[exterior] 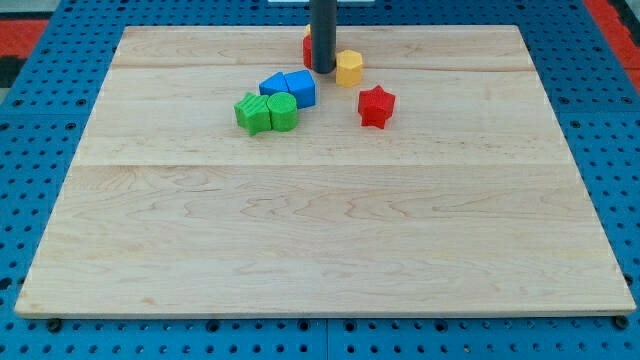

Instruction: Place the red circle to the top left of blue triangle

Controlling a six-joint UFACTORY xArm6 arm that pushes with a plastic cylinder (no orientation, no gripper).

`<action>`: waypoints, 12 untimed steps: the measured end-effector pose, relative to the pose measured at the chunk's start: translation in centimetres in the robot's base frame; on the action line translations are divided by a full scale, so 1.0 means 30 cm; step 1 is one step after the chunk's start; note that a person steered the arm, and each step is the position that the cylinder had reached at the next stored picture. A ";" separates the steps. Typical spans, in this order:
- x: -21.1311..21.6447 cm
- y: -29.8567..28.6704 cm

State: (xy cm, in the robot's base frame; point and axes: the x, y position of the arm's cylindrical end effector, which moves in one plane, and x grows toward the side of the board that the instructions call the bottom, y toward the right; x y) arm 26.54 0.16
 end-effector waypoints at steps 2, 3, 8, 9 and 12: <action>-0.048 0.000; -0.015 0.044; -0.239 0.121; -0.211 -0.195; 0.006 -0.195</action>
